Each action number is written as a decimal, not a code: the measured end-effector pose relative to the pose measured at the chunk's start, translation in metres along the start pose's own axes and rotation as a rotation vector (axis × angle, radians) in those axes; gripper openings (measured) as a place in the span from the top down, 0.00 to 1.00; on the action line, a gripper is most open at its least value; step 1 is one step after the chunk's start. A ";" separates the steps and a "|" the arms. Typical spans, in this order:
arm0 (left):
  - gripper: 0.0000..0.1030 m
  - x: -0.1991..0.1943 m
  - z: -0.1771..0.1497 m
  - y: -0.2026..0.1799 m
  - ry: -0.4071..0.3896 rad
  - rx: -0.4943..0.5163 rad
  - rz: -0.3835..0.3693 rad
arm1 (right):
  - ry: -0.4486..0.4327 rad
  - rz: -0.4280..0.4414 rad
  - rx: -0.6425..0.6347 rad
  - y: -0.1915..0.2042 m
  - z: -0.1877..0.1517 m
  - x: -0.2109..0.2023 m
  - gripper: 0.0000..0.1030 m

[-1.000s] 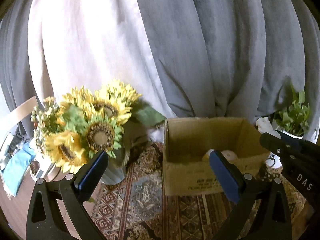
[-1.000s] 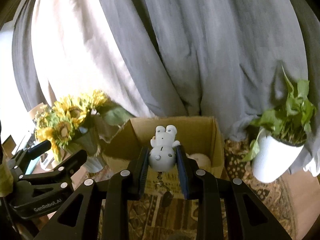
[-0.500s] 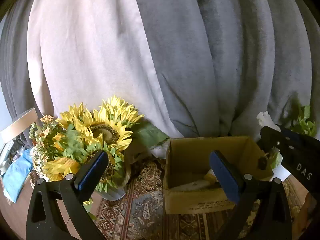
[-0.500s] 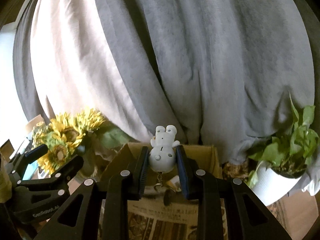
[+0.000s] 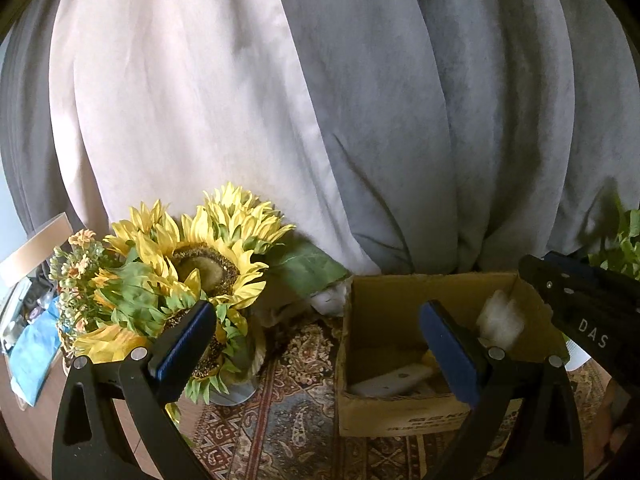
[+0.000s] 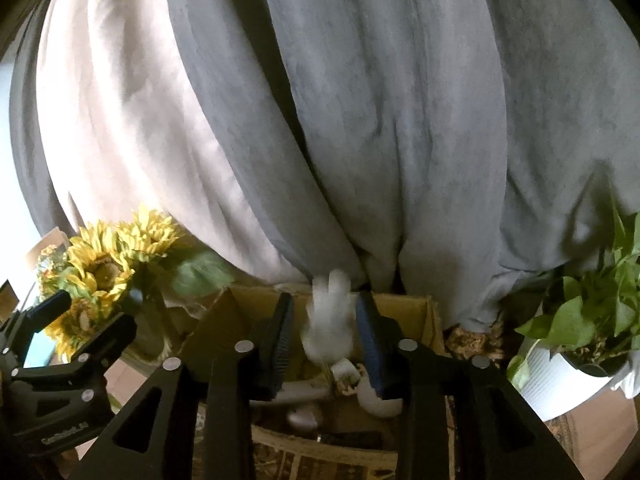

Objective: Organize rigid objects

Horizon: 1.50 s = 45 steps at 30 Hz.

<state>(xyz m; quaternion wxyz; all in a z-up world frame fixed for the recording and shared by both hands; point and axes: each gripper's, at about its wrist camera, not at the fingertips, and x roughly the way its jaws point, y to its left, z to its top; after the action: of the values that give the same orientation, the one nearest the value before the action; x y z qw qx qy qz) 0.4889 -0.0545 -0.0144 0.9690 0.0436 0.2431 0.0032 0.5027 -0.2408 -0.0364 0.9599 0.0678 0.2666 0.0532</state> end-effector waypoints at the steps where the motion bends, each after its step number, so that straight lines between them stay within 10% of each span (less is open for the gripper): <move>1: 0.00 0.000 0.000 0.000 0.000 0.001 0.001 | 0.001 -0.007 -0.006 0.000 0.000 0.000 0.66; 14: 0.00 -0.047 -0.008 0.008 -0.034 -0.011 0.001 | -0.022 -0.065 -0.013 0.006 -0.009 -0.045 0.51; 28: 0.00 -0.140 -0.039 0.008 -0.088 -0.034 0.060 | -0.055 -0.141 -0.023 0.011 -0.035 -0.133 0.12; 45: 0.00 -0.255 -0.089 0.015 -0.134 -0.008 0.041 | -0.071 -0.155 -0.012 0.036 -0.093 -0.244 0.08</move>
<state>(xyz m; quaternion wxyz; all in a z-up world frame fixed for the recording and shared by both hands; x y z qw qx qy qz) 0.2221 -0.0391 0.0284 0.9831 0.0448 0.1765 0.0211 0.2440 -0.2299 0.0131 0.9705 0.0433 0.2363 -0.0221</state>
